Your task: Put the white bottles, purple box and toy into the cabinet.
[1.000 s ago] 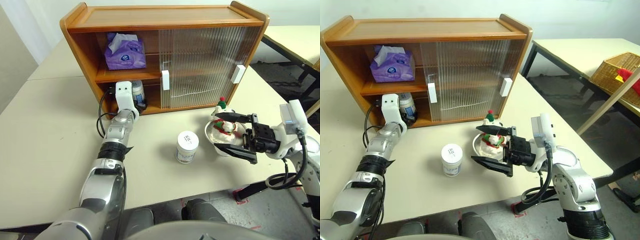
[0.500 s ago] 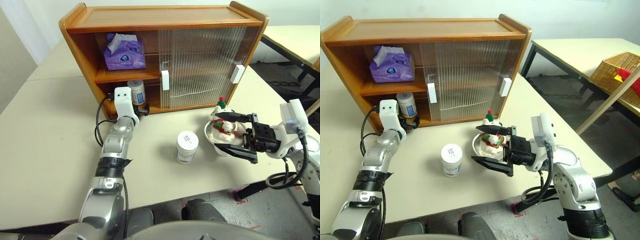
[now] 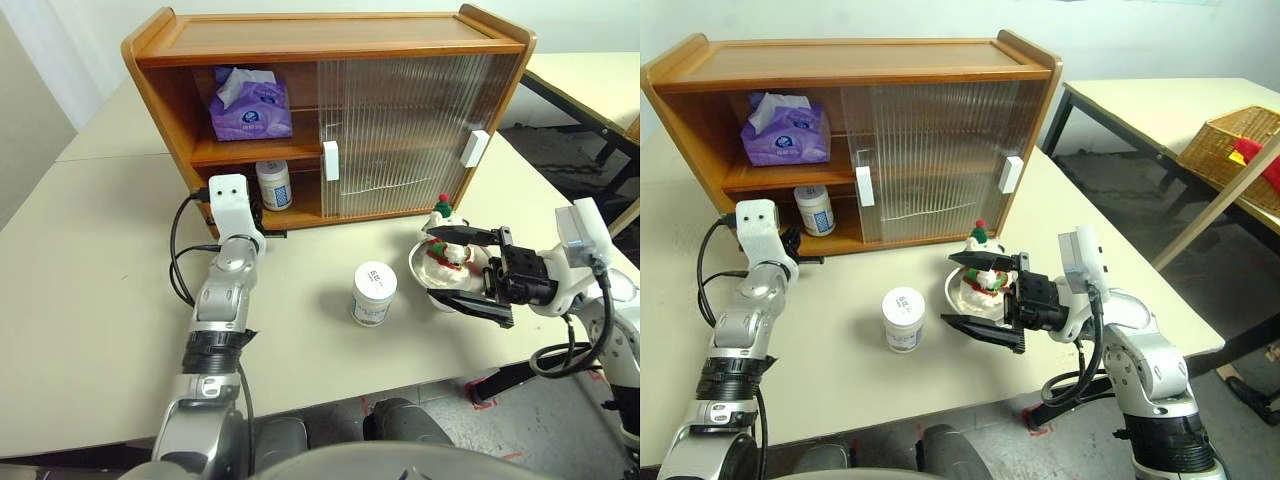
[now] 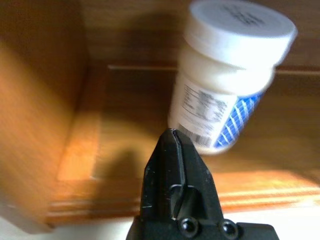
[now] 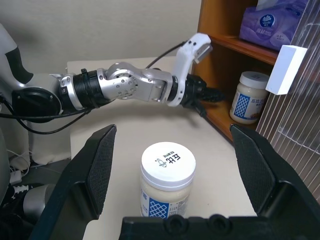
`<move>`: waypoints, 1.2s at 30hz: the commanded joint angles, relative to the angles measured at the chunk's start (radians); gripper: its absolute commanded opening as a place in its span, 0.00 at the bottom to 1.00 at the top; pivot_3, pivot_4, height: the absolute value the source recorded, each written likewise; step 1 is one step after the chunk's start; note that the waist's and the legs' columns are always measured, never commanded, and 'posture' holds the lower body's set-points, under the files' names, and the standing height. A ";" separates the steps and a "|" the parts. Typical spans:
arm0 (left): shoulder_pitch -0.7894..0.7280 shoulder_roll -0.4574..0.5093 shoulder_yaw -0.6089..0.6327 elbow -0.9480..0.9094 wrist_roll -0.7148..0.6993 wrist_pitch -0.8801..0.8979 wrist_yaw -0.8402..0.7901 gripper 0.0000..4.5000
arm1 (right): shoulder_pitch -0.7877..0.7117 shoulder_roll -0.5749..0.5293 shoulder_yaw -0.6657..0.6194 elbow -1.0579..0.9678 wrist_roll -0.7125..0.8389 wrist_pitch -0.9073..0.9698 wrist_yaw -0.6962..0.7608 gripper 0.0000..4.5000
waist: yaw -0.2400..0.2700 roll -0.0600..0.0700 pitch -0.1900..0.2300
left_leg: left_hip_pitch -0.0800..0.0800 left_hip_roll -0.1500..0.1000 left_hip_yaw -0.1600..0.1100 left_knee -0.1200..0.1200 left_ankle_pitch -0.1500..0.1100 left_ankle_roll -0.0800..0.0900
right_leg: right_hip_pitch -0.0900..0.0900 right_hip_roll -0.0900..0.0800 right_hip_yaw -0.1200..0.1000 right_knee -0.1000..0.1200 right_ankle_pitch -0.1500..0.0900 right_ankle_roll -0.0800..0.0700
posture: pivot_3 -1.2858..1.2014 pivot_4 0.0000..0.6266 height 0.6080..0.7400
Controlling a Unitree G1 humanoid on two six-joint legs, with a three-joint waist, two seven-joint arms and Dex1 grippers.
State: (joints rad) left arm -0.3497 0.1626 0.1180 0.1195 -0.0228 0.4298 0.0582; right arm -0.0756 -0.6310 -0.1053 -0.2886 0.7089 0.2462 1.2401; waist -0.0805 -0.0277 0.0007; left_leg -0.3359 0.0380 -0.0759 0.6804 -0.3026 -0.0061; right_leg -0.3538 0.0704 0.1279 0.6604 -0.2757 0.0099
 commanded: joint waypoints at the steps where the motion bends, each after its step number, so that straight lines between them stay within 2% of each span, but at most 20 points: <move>1: -0.036 0.011 -0.007 0.061 0.037 -0.024 0.023 0.00 | -0.010 -0.002 0.001 0.005 -0.005 -0.005 0.002 1.00 | 0.000 0.000 0.000 | 0.000 0.000 0.000 0.000 0.000 0.000 | 0.000 0.000 0.000 0.000 0.000 -0.001 | 0.47 0.02 1.00; 15: -0.216 0.024 -0.003 0.388 0.070 -0.177 0.087 0.00 | 0.000 -0.004 -0.005 -0.010 -0.006 -0.005 -0.014 1.00 | 0.000 0.000 0.000 | 0.001 0.000 0.000 -0.001 0.000 0.000 | 0.000 0.000 0.000 0.000 0.001 -0.002 | 0.46 0.02 1.00; 26: -0.289 0.036 0.001 0.535 0.066 -0.254 0.094 0.00 | 0.012 -0.006 -0.009 -0.020 -0.007 -0.008 -0.028 1.00 | -0.002 0.000 0.000 | 0.001 0.000 0.000 -0.001 0.000 0.001 | 0.001 0.000 0.000 0.000 0.002 0.001 | 0.45 0.01 1.00; 36: -0.356 0.026 -0.028 0.658 0.055 -0.308 -0.012 0.00 | 0.017 -0.007 -0.008 -0.027 -0.007 -0.010 -0.034 1.00 | -0.002 -0.002 0.003 | 0.001 -0.006 -0.004 -0.001 0.005 0.008 | 0.005 0.000 0.002 0.000 0.004 0.000 | 0.45 0.01 1.00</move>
State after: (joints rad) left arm -0.6817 0.1956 0.1031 0.7506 0.0327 0.1196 0.0686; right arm -0.0628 -0.6315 -0.1049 -0.3045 0.7072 0.2438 1.2062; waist -0.0828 -0.0297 0.0034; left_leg -0.3358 0.0310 -0.0806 0.6795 -0.2975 0.0026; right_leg -0.3489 0.0705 0.1301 0.6604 -0.2721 0.0101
